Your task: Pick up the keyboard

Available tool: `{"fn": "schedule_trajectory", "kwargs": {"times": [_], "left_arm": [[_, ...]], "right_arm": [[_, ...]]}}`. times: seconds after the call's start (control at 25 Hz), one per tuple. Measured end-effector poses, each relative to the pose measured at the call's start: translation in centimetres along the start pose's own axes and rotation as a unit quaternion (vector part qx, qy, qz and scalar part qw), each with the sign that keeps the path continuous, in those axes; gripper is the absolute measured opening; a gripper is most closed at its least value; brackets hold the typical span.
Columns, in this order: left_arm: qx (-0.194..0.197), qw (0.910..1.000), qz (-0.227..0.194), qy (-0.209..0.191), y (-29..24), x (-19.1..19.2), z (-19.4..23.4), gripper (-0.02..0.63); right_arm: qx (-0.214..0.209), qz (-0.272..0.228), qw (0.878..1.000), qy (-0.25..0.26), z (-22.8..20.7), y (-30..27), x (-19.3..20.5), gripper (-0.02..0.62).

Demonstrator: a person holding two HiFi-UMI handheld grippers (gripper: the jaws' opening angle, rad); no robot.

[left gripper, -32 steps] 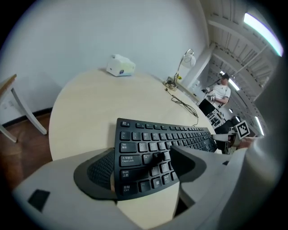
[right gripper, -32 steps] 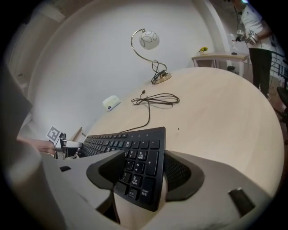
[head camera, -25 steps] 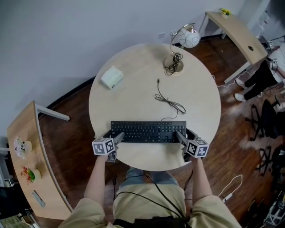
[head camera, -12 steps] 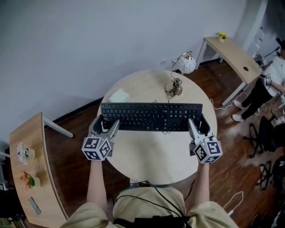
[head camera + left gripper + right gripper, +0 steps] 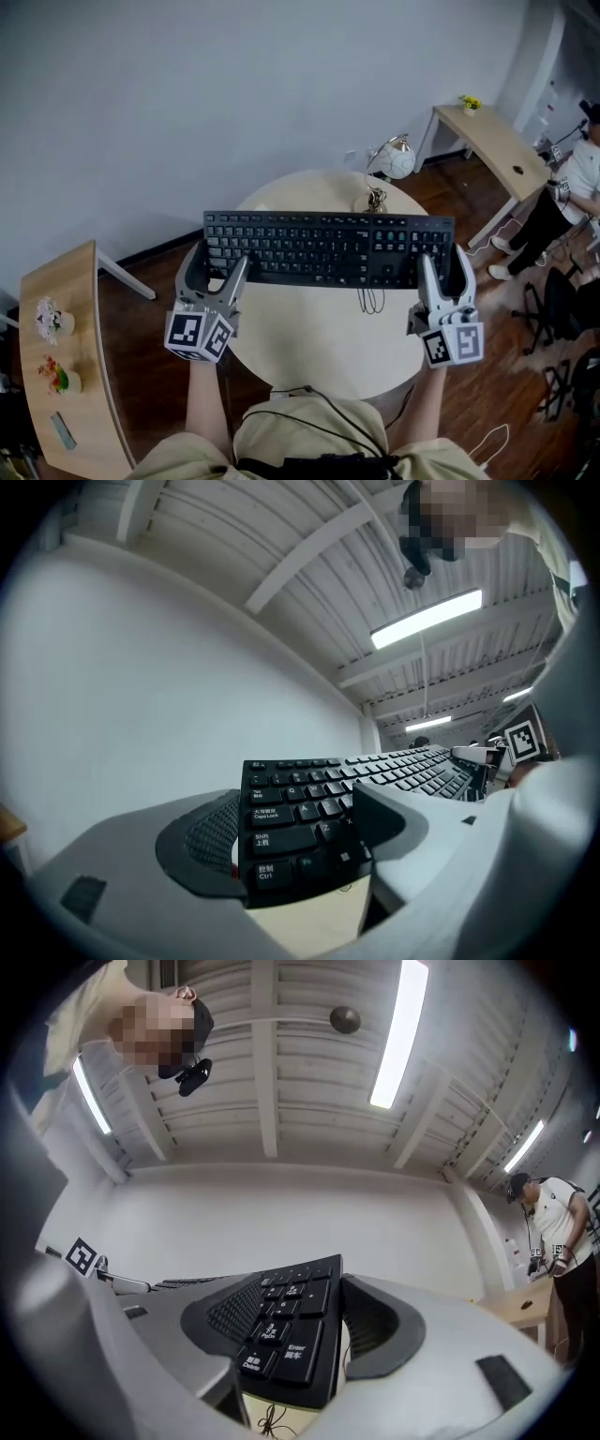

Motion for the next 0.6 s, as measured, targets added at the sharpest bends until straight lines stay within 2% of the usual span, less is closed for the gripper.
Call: {"fn": "schedule_trajectory", "kwargs": {"times": [0.36, 0.6], "left_arm": [[-0.008, 0.9991, -0.03, -0.028, 0.8, -1.7, -0.5, 0.37], [-0.008, 0.9983, -0.035, -0.046, 0.5, -1.8, -0.6, 0.37]], "right_arm": [[0.01, -0.013, 1.0, 0.001, 0.3, 1.3, -0.2, 0.287], [0.026, -0.007, 1.0, -0.006, 0.3, 1.8, 0.1, 0.282]]}}
Point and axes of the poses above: the fingertips, and each gripper's own axes: y backward along the fingers, z to its left, x out of its underside, the point moved 9 cm from there along y, backward along the fingers, and after that the axes turned 8 degrees about -y, right-handed, at the moved point
